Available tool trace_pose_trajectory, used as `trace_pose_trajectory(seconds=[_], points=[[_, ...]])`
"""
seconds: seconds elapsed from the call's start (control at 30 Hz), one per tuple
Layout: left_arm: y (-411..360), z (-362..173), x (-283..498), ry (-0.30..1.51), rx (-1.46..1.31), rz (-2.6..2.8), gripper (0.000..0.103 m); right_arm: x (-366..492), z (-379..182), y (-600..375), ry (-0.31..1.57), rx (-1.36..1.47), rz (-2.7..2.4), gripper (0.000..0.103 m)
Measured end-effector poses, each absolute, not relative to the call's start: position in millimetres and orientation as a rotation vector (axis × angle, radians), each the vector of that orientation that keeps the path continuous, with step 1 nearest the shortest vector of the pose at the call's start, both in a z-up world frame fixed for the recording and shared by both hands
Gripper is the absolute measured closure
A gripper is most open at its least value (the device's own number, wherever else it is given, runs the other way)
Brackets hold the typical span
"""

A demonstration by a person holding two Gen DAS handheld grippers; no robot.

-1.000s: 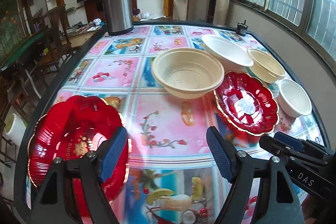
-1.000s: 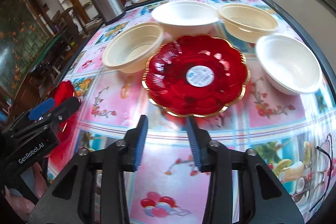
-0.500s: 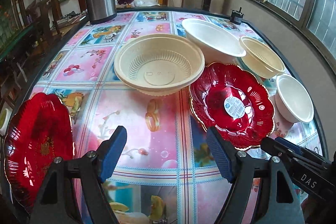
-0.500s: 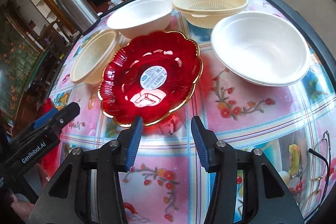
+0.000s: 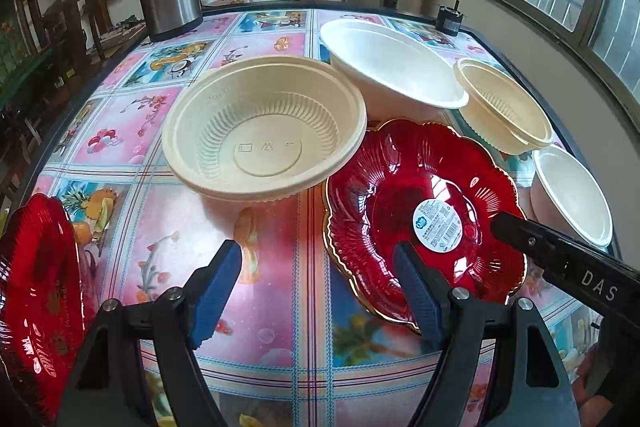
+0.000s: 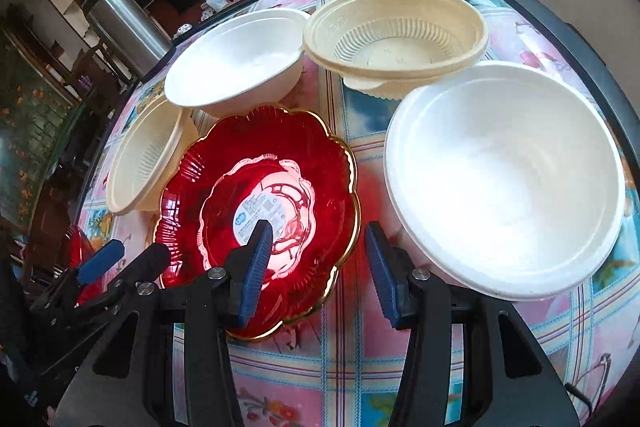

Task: Organize plates and bowls
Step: 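Grasp the rim of the labeled red plate with the left gripper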

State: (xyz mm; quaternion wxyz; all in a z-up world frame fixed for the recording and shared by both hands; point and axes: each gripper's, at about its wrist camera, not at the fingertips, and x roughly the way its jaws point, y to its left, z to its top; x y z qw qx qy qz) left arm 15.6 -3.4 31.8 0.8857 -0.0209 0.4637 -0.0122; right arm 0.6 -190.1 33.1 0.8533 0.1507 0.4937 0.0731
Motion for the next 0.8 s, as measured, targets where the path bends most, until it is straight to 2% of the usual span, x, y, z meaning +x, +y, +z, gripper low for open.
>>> trace_pose_trajectory(seconds=[0.33,0.53,0.57,0.6,0.63,0.8], points=[[-12,18,29,1.007,-0.098,-0.046,0.025,17,25,-194,1.039,0.300,0.177,0.056],[-16,10,36,1.037,-0.121,-0.053,0.026,17,20,-198,1.030,0.350,0.207,0.071],[-17,10,37,1.039,-0.113,-0.050,0.029,17,19,-199,1.033,0.365,0.216,0.075],[-19,10,37,1.031,-0.093,-0.042,0.036,17,18,-200,1.037,0.377,0.227,0.078],[-21,10,37,1.025,-0.067,-0.031,0.054,16,17,-199,1.040,0.378,0.233,0.080],[-14,13,38,1.029,-0.060,-0.013,0.069,9,17,-192,1.034,0.319,0.217,0.080]])
